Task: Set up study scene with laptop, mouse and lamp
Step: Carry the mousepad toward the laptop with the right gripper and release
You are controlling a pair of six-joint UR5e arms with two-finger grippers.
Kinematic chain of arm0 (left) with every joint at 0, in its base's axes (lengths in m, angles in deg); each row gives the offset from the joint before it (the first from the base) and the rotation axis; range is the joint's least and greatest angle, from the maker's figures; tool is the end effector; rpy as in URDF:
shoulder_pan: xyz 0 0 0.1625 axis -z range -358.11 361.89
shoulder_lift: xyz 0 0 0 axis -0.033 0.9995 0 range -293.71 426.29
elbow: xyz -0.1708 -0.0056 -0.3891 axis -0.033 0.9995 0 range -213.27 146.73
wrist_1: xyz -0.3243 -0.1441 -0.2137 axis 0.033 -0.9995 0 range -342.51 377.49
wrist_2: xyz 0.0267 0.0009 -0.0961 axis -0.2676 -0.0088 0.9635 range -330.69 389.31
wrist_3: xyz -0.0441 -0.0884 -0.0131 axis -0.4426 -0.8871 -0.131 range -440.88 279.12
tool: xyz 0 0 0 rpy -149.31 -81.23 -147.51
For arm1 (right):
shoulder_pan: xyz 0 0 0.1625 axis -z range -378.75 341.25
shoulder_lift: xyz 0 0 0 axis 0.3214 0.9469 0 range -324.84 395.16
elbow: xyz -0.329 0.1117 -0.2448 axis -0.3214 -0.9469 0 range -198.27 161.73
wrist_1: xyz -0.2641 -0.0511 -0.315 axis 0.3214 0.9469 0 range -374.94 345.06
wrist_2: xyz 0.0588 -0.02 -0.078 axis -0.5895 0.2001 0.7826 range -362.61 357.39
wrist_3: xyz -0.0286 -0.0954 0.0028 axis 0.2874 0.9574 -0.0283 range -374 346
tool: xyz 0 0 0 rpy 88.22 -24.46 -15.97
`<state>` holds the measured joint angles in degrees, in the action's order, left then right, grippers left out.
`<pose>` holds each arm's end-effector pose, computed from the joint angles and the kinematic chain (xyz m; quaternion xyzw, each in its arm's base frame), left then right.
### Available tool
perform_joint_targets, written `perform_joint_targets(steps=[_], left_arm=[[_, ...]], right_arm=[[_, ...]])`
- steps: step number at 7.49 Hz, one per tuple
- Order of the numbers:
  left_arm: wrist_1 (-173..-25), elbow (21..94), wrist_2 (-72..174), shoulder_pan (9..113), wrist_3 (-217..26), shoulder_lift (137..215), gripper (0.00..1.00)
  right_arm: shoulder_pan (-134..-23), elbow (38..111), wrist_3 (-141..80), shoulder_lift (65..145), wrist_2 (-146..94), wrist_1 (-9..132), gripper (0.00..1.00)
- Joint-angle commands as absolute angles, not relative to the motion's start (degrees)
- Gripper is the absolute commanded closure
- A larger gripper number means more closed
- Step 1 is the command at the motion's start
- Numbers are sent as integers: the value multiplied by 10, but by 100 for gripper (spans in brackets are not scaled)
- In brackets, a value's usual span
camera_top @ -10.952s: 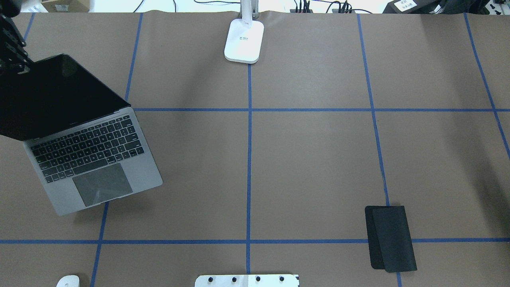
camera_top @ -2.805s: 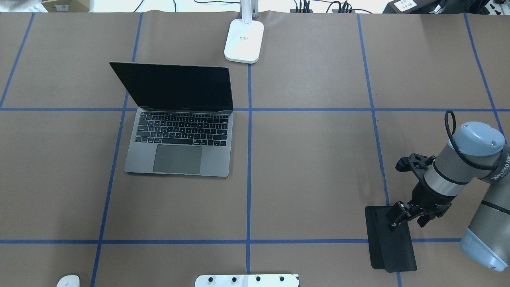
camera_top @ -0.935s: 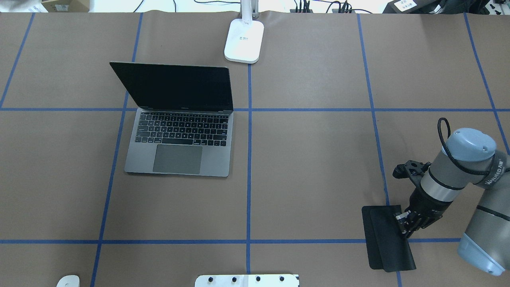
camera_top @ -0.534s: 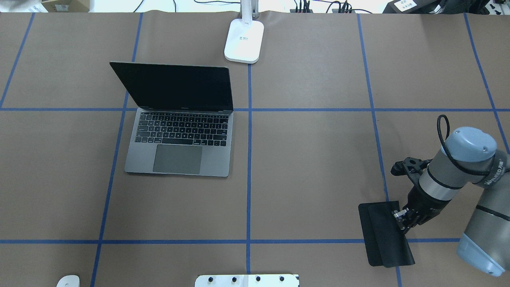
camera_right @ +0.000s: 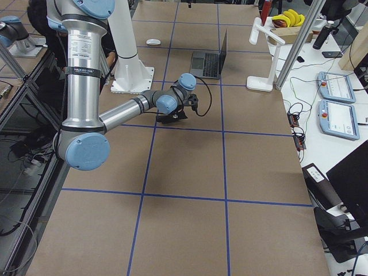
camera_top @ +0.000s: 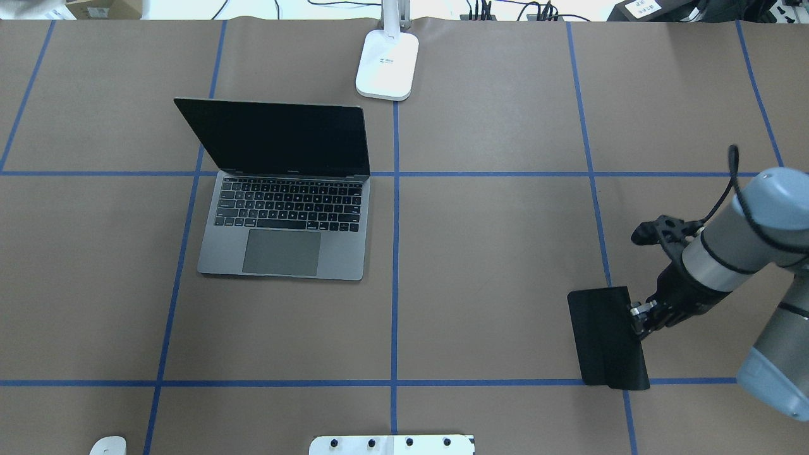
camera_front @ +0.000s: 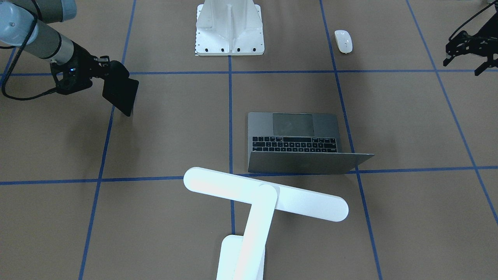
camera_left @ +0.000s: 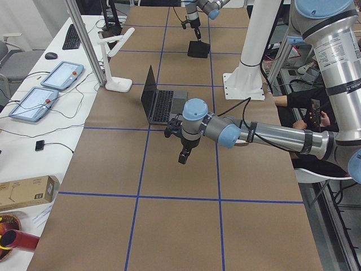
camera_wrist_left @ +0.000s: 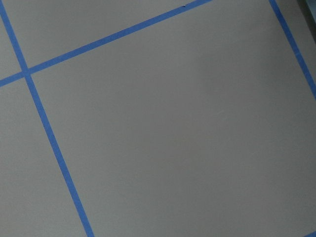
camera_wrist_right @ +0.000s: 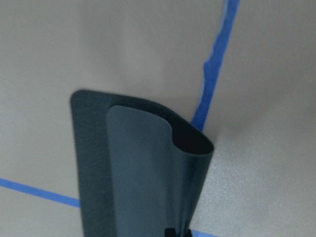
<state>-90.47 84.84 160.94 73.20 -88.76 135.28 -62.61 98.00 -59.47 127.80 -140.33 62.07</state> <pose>0.0515 -0.3614 0.5359 0.1176 0.3842 0.1627 0.9012 -0.2902 -0.3616 0.4241 -0.0750 -0.4738 -0.1322 0.8674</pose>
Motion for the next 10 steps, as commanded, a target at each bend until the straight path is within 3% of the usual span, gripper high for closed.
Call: perform_joint_targets(steps=[1, 4, 7, 10], left_arm=[[-901, 847, 1578, 733, -891, 1353, 0], [-900, 837, 1584, 733, -893, 1352, 0], [-905, 831, 1586, 733, -893, 1341, 0], [-930, 830, 1588, 731, -944, 1341, 0]], right_arm=[[-671, 984, -567, 1235, -1396, 653, 86], [-701, 957, -382, 1013, -1315, 1009, 86], [-700, 805, -363, 870, -1287, 1042, 86], [-693, 703, -366, 794, -1300, 1040, 86]])
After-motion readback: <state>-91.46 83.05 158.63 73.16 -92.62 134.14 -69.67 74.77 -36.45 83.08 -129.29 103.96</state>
